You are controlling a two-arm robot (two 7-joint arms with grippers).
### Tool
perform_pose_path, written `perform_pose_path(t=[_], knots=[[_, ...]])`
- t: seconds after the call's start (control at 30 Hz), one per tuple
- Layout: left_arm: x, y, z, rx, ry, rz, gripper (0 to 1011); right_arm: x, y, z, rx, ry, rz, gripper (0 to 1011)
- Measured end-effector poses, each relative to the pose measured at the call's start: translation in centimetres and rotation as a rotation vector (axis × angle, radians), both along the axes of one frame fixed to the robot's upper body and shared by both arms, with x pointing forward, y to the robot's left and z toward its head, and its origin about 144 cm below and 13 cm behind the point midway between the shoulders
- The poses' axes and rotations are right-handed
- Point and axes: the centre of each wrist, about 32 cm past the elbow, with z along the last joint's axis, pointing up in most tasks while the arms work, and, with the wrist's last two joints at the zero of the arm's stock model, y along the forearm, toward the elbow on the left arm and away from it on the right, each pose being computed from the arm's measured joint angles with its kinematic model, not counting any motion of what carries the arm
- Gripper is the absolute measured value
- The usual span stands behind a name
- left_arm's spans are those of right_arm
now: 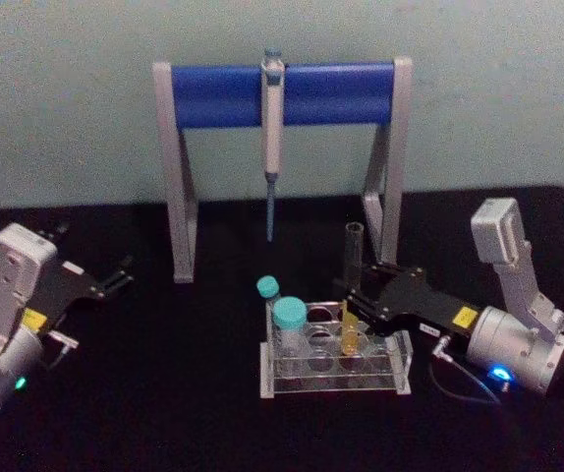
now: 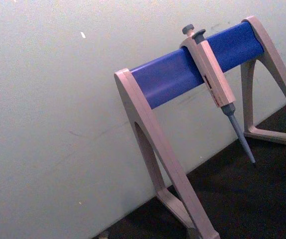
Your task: Pick up the test tube from the test tube rack, shake it, then place it back into the test tube rack.
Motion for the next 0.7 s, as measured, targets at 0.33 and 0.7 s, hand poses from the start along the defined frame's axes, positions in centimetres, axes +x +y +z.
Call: perform_pose_path(t=[0.33, 0.7], knots=[[0.00, 0.00, 0.00, 0.000, 0.000, 0.000, 1010, 0.01, -0.02, 0.02, 0.001, 0.000, 0.002, 667], [0.00, 0.00, 0.00, 0.000, 0.000, 0.000, 1010, 0.02, -0.01, 0.05, 0.003, -0.001, 0.003, 1000]])
